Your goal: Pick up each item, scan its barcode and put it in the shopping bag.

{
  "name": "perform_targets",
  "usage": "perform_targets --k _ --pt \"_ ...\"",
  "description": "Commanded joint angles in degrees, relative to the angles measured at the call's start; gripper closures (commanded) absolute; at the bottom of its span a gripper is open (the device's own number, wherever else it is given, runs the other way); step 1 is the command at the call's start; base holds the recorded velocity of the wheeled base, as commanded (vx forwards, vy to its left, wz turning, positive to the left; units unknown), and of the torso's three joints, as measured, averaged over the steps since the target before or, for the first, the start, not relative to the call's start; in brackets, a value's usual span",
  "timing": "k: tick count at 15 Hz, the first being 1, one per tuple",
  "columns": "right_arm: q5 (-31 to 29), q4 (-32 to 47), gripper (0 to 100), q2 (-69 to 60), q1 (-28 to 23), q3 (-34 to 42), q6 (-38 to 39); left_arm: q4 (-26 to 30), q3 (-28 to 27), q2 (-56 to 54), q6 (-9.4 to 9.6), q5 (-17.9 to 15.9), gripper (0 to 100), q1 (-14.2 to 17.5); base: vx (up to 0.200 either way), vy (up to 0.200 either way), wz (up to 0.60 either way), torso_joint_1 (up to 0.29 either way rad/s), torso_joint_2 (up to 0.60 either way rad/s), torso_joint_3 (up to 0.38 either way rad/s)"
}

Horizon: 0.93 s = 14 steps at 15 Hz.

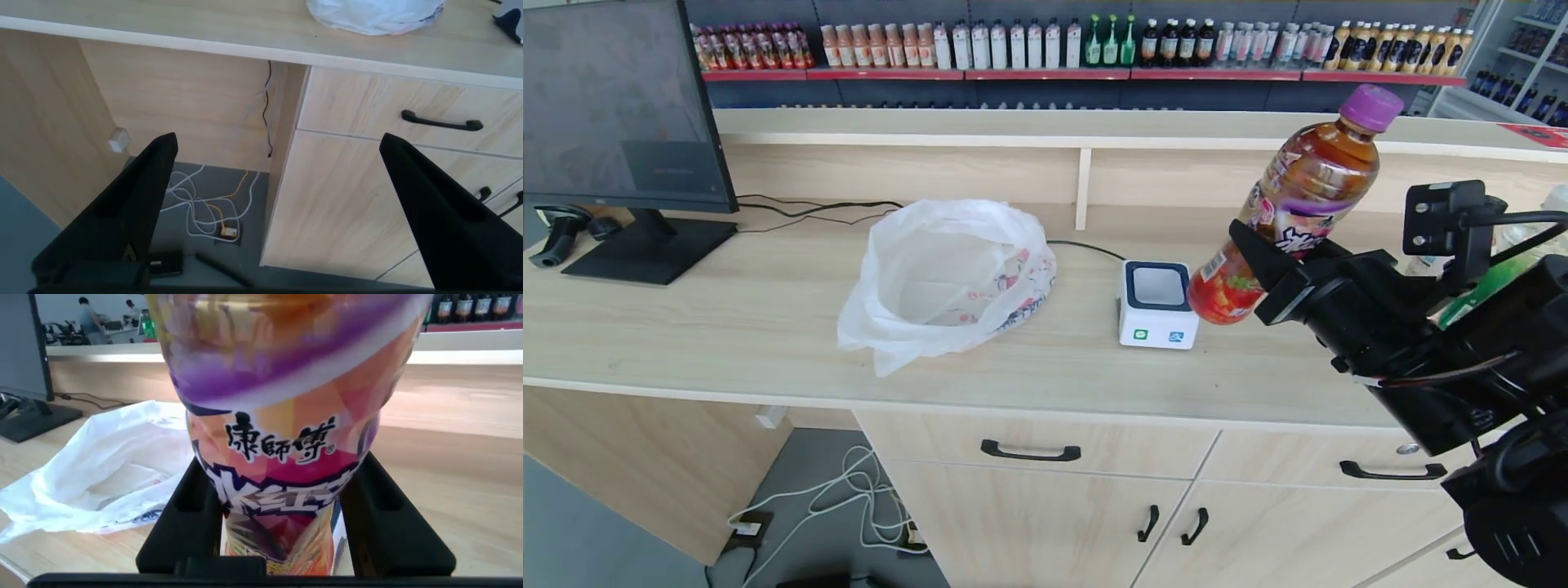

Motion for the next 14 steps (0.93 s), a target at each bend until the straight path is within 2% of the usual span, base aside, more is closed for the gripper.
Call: perform_targets --k 1,6,11,14 --pt "-0.07 -0.03 100 0.54 0.01 -0.08 0.07 0.00 0.07 -0.01 -0.04 0.00 0 0.04 0.000 0.200 0.00 0.002 0.00 0.002" --pt "-0.07 -0.03 100 0.54 1.24 0.18 0.16 0.00 0.07 -0.01 0.13 0.00 0 -0.05 0.000 0.200 0.00 0.005 0.00 0.004" --pt "-0.07 -0.03 100 0.45 2.11 0.44 0.25 0.00 -0.02 -0.01 0.13 0.00 0 0.04 0.000 0.000 0.00 0.000 0.00 0.000" --pt "0.02 -0.03 100 0.63 2.11 -0.08 0.25 0.00 0.07 -0.01 0.04 0.00 0 0.04 0.200 0.000 0.00 -0.015 0.00 0.004"
